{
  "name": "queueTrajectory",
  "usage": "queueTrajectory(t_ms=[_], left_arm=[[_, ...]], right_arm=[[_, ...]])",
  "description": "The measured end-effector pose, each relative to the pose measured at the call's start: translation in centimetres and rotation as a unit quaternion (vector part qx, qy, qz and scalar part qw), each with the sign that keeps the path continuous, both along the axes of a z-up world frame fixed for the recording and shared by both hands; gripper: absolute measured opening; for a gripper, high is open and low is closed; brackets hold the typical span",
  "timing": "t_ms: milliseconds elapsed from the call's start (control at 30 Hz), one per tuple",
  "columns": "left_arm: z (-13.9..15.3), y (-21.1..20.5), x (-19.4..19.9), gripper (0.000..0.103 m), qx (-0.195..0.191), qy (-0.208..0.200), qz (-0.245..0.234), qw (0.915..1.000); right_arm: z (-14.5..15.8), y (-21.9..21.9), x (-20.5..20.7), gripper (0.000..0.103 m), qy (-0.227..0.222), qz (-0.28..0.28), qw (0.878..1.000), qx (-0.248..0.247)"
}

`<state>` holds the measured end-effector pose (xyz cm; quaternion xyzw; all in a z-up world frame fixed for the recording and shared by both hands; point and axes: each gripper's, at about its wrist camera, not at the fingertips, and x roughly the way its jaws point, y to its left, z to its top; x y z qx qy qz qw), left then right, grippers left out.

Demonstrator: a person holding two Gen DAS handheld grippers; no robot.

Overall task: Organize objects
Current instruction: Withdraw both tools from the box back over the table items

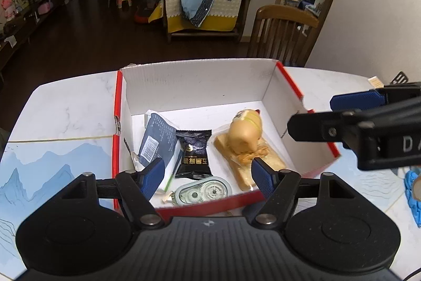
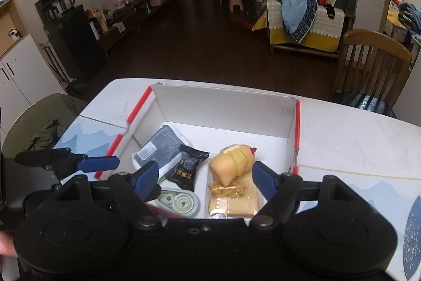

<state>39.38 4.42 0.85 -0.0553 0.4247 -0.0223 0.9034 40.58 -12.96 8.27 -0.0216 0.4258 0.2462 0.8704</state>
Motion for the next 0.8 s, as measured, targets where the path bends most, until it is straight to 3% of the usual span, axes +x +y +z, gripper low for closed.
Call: queueTrajectory(t_ms=[433, 800], left_arm=[[2.1, -0.4, -6.0, 0.072, -0.015, -0.032, -0.028, 0.9990], [1.9, -0.9, -11.0, 0.075, -0.019, -0.044, -0.048, 0.9977]], right_arm=[[0.0, -2.1, -7.4, 0.078, -0.048, -0.009, 0.999, -0.001], [-1.3, -3.1, -12.9, 0.080, -0.086, -0.028, 0.996, -0.005]])
